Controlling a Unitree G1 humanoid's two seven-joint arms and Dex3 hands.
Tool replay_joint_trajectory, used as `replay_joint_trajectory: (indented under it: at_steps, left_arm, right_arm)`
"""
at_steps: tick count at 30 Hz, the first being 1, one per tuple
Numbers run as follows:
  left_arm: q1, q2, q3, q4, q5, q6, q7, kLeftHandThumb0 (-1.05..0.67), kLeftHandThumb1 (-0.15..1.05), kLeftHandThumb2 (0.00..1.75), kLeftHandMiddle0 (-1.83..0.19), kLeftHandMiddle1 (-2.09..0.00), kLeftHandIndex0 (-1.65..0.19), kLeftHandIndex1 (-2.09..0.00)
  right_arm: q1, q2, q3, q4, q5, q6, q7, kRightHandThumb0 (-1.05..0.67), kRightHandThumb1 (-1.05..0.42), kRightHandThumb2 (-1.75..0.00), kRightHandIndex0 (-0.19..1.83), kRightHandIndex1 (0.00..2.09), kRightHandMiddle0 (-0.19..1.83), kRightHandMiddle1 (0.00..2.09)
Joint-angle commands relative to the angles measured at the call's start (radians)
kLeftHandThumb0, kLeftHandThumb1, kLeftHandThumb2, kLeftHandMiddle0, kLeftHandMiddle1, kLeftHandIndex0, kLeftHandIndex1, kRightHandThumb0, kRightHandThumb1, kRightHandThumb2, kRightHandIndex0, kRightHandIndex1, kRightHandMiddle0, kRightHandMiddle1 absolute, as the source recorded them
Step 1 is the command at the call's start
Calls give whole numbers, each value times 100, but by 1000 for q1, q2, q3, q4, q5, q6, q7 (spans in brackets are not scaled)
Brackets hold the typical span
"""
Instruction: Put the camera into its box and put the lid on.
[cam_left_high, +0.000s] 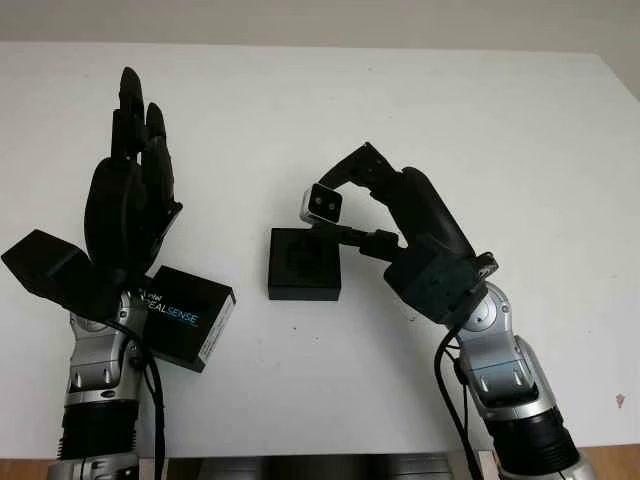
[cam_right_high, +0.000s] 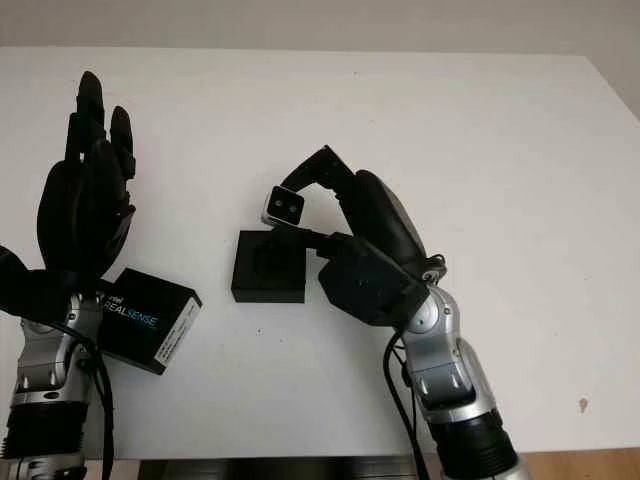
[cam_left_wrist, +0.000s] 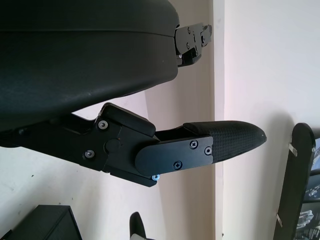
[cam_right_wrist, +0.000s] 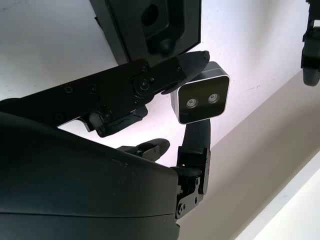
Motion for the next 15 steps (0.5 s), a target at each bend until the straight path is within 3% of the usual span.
replay_joint_trajectory:
  at_steps: [1,15]
  left_arm:
    - [-12,-5,-4,3,3,-15,0,-79,105,59,19,0,19,0]
    - [-5,-13,-10,-9,9,-14,19,-79,105,57,19,0,19,0]
  right_arm:
    - [23,-8,9,-39,-16,-18,-9,-39,-105,-12,47,9,24,195]
    - [27,-33,15,-65,-4,-25,89,-40,-105,-14,45,8,25,199]
